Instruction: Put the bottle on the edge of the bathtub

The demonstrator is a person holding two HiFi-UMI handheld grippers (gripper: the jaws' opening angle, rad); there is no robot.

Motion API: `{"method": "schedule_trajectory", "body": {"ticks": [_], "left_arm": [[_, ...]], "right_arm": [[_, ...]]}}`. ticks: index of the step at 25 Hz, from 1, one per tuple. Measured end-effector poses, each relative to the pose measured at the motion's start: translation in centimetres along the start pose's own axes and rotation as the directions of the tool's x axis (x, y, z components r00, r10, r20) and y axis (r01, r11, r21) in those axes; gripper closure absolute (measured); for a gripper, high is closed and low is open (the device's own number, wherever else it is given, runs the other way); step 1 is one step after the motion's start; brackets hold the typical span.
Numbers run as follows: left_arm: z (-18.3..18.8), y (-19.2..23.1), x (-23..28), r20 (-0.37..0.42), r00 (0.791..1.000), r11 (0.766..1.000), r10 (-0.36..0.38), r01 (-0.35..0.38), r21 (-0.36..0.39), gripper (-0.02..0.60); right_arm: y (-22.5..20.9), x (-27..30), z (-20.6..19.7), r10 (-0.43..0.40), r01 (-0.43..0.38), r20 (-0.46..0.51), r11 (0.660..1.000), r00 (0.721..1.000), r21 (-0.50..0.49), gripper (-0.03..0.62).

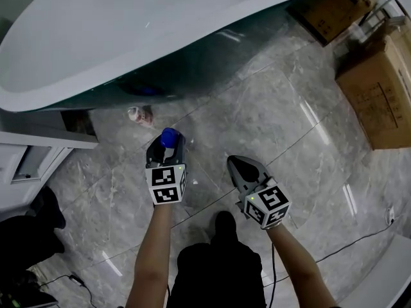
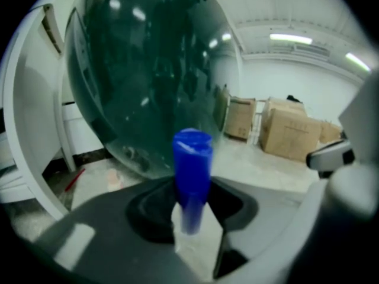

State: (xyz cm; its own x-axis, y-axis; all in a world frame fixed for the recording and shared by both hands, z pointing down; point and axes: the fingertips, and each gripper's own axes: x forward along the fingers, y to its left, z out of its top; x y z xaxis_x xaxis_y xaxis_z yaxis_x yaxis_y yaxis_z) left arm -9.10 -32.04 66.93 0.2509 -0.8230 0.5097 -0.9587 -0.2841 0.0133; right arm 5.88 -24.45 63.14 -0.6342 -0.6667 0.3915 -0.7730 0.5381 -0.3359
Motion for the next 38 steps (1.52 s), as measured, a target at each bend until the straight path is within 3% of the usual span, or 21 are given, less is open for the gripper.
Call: {"method": "schedule_trajectory", "body": {"ticks": [10,19,38], "left_arm": [[-5.4,1.7,5.9,0.030,0.999,0.999,0.037,-0.037,-0.003,0.423],[-8.3,2.9,10.6,0.008,0.999,0.999,0.046,-0.046,0.025,0.423],[-8.6,4.9,16.8,-0.004,0.997,0.997,0.082,-0.082,0.011,0.422]], "right_arm": [[-3.5,4.8,-5.1,0.031,-0.030,0.019,0.999,0.999,-0.041,0.592],[-5.4,8.4,-8.0,0.050,-0.049,0.015,0.998,0.999,-0.038,0.592],[-6.5,8.8,-10.1,0.038,-0.038,-0.004,0.999,0.999,-0.029,0.592]]}}
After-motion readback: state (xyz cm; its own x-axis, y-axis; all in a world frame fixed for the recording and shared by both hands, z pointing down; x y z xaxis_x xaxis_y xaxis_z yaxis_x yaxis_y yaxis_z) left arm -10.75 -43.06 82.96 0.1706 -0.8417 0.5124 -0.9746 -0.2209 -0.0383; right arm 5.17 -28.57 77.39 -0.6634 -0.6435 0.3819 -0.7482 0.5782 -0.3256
